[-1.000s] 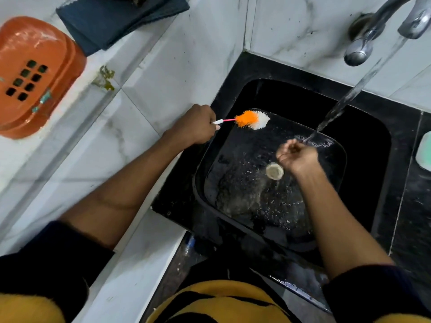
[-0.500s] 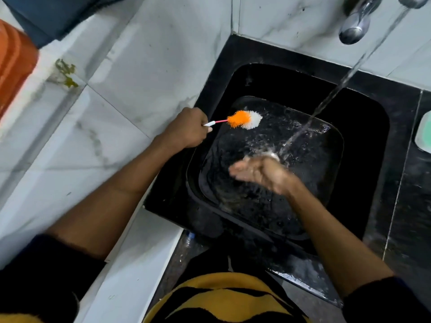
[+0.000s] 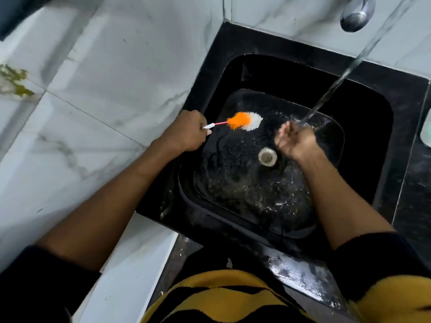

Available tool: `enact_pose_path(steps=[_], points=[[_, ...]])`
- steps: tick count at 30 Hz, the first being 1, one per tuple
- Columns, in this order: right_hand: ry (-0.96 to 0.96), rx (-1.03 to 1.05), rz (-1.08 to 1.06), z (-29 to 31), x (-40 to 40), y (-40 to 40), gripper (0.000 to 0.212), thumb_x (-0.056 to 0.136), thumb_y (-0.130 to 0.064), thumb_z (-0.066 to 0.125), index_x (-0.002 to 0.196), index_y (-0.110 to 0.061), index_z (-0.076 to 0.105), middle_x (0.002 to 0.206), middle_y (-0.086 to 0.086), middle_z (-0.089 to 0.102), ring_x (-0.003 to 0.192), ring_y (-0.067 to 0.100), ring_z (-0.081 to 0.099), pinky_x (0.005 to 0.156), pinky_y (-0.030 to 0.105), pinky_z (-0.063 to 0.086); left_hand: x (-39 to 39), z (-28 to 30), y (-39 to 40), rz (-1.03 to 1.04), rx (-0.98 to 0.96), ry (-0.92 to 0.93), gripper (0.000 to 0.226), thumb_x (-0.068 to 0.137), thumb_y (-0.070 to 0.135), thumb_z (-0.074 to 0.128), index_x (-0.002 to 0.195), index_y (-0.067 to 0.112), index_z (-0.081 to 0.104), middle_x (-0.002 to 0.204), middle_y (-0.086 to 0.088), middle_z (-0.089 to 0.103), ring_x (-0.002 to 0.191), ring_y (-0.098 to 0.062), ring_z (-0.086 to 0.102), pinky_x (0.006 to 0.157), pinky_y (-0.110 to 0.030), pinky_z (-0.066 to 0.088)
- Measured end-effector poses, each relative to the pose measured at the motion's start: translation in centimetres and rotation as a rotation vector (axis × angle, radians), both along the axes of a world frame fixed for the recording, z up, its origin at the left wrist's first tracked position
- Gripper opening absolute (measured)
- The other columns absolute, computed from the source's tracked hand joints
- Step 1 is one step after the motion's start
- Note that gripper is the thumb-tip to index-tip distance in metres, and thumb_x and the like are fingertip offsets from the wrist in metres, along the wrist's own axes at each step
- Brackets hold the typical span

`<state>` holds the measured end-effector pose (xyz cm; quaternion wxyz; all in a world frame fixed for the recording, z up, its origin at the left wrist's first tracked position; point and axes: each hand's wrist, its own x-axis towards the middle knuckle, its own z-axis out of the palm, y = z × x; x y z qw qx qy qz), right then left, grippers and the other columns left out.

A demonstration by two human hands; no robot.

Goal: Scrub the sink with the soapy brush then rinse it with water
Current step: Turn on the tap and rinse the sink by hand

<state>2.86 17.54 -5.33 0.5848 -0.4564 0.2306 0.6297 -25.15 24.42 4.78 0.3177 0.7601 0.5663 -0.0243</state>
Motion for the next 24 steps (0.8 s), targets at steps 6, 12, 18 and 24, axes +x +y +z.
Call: enact_pose_path(steps=[6,12,18,24], points=[[-0.209,0.18,0.467,1.2,-1.1,-0.2,0.025,0.101,-0.015,0.032,0.082,-0.013,0.048,0.069,0.007,0.053,0.058,0.019,0.052,0.052,0.031,0.049,0.2,-0.7,0.4,-0.011,0.002,0.018,0.018,0.091,0.025,0.068,0.081,0.011,0.073,0.071,-0.011,0.067,0.071,-0.032,0.067,0.073,-0.044,0.059],[-0.2,0.149,1.634,-1.1,-5.7,-9.2,0.029,0.099,-0.003,0.04,0.106,0.014,0.062,0.104,0.026,0.069,0.092,0.032,0.069,0.086,0.04,0.056,0.5,-1.2,0.6,-0.028,0.0,0.01,0.02,0.091,0.024,0.068,0.078,0.009,0.072,0.065,-0.011,0.066,0.065,-0.031,0.066,0.069,-0.046,0.059],[-0.284,-0.077,0.856,-1.5,-1.4,-6.3,0.02,0.099,-0.004,0.044,0.102,0.006,0.061,0.095,0.021,0.069,0.077,0.025,0.069,0.064,0.033,0.06,1.0,-1.9,0.6,-0.054,-0.01,0.025,0.022,0.091,0.026,0.068,0.075,0.011,0.071,0.063,-0.01,0.067,0.063,-0.028,0.066,0.07,-0.046,0.059],[-0.008,-0.004,0.119,-0.1,0.4,0.5,0.044,0.104,-0.026,0.023,0.068,-0.014,0.044,0.059,0.0,0.045,0.047,0.011,0.04,0.047,0.021,0.033,1.2,-2.5,0.2,-0.066,-0.025,0.025,0.022,0.09,0.025,0.068,0.073,0.012,0.07,0.064,-0.011,0.067,0.063,-0.028,0.066,0.071,-0.046,0.058]])
